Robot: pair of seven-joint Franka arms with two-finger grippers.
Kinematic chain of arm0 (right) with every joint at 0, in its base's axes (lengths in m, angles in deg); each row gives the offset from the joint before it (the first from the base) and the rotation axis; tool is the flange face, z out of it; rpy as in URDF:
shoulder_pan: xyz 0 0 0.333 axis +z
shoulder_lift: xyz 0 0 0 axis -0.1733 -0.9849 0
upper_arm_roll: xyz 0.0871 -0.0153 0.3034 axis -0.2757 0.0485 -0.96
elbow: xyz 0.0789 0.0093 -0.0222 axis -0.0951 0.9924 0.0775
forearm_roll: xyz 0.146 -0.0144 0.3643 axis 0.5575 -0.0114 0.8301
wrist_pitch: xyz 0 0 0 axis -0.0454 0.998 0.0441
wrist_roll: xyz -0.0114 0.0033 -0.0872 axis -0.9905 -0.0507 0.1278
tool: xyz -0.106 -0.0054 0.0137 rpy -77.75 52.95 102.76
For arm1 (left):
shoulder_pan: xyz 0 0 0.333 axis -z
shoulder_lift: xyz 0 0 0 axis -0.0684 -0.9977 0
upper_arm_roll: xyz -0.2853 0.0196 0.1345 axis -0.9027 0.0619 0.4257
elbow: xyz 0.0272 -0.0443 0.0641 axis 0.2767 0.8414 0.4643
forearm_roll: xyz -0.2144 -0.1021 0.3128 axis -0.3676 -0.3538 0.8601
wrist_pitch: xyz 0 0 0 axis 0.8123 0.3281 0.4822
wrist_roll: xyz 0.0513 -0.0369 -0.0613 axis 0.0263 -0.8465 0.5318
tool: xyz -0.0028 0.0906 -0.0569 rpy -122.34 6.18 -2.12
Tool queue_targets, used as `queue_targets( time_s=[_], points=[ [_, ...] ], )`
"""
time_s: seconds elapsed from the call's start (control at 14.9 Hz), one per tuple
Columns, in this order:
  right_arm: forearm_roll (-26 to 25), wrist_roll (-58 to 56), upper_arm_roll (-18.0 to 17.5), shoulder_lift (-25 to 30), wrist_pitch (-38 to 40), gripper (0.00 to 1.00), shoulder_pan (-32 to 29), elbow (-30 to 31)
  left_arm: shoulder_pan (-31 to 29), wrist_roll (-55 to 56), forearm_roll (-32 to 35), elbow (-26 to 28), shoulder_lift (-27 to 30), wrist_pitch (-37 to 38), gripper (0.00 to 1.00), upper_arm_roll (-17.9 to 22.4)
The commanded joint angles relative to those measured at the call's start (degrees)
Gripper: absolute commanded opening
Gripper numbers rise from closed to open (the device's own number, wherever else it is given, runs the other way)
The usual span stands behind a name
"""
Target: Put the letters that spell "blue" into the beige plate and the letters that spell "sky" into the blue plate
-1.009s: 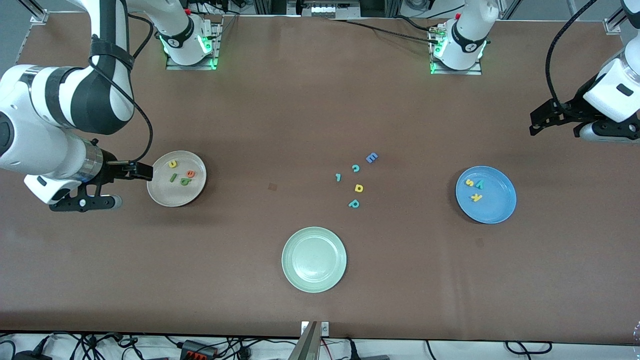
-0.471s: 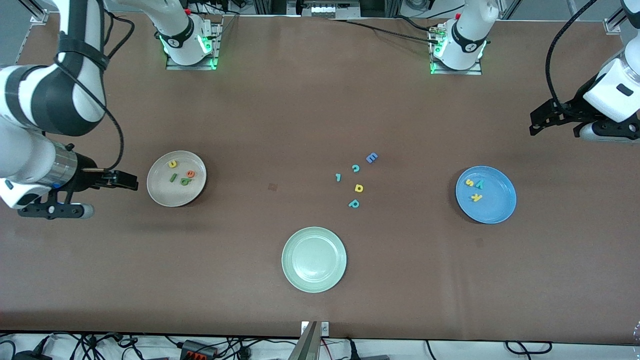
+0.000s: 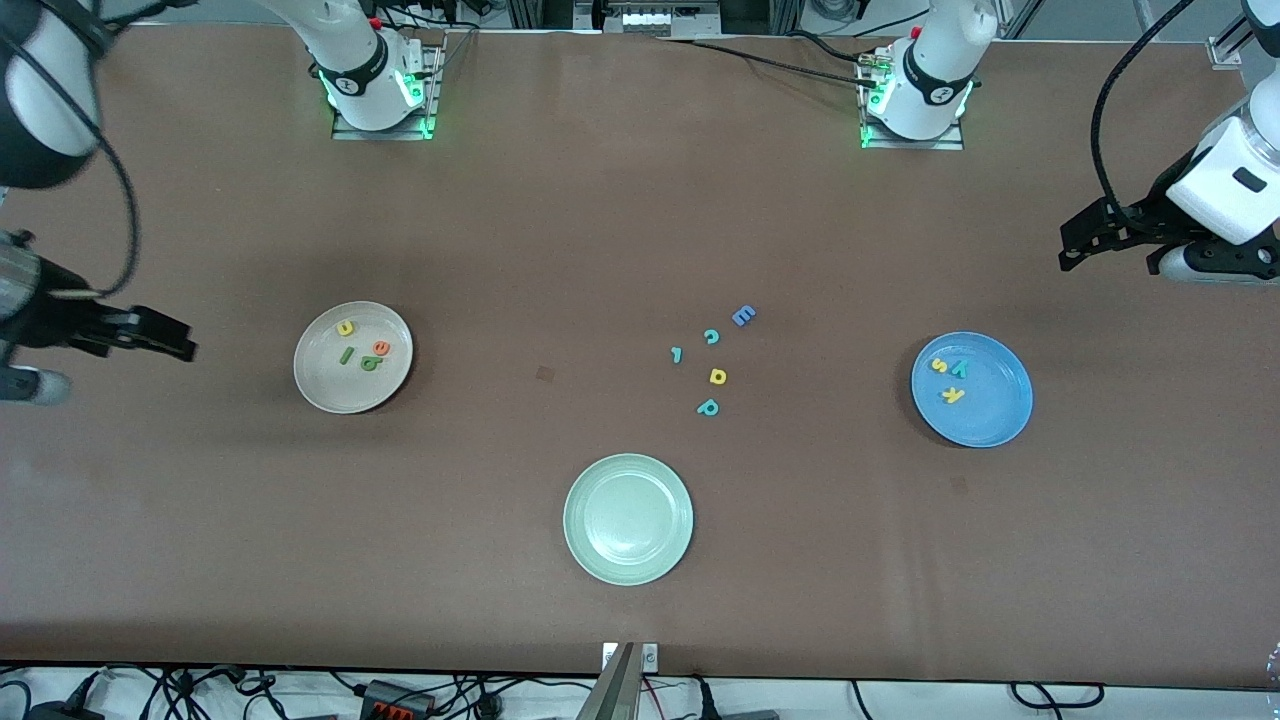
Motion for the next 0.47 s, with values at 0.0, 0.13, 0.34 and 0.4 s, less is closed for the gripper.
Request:
queue_targets(
  time_s=[0.0, 0.13, 0.34, 0.4],
  points=[
    [-2.3, -0.1, -5.9, 3.0, 0.6, 1.00, -6.3, 2.0, 0.4, -0.3, 0.6, -0.7, 0.3, 1.0, 1.00, 0.3],
    [-2.5, 0.1, -7.3, 4.0, 0.6, 1.00, -8.2, 2.5, 0.4, -0.3, 0.6, -0.7, 0.3, 1.0, 1.00, 0.3],
    [-3.8, 0.2, -10.2, 5.3, 0.0, 1.00, -10.8, 3.8, 0.4, -0.3, 0.6, -0.6, 0.3, 1.0, 1.00, 0.3],
    [-3.8, 0.3, -10.7, 5.7, 0.0, 1.00, -11.3, 4.1, 0.4, -0.3, 0.6, -0.6, 0.3, 1.0, 1.00, 0.3]
  ],
)
